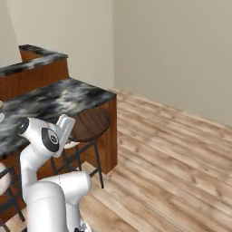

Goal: Move the bowls from the cabinet to the plates on the dining table.

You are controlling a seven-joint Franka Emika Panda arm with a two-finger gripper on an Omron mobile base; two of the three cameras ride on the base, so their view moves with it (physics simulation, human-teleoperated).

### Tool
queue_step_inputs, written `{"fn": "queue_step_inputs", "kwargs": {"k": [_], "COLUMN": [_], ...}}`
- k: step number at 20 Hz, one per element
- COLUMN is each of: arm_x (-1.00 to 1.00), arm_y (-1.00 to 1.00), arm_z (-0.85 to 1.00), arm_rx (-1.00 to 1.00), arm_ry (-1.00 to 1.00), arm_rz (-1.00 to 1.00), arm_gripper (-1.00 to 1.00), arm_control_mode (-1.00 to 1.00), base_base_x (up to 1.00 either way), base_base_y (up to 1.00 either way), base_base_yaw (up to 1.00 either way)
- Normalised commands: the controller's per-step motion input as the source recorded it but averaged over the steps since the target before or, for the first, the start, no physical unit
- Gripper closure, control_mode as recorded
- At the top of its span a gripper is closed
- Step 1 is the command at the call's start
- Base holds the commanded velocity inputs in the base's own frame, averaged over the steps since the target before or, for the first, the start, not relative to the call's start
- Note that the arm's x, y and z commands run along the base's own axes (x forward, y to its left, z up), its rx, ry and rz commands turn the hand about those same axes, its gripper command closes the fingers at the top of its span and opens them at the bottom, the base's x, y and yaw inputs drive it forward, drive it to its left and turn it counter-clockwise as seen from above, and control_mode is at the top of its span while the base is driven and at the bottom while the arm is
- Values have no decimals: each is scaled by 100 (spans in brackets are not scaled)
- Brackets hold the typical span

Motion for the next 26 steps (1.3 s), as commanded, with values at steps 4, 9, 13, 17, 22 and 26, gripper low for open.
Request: {"fn": "queue_step_inputs", "kwargs": {"k": [4, 9, 13, 17, 22, 26], "arm_x": [0, 0, 0, 0, 0, 0], "arm_y": [0, 0, 0, 0, 0, 0], "arm_z": [0, 0, 0, 0, 0, 0], "arm_rx": [0, 0, 0, 0, 0, 0], "arm_ry": [0, 0, 0, 0, 0, 0], "arm_rz": [0, 0, 0, 0, 0, 0], "arm_gripper": [100, 100, 100, 100, 100, 100], "arm_control_mode": [100, 100, 100, 100, 100, 100], "base_base_x": [53, 37, 1, -7, -17, -20], "base_base_y": [23, 51, 39, 24, 12, 15], "base_base_yaw": [65, 60, 48, 42, 37, 37]}}
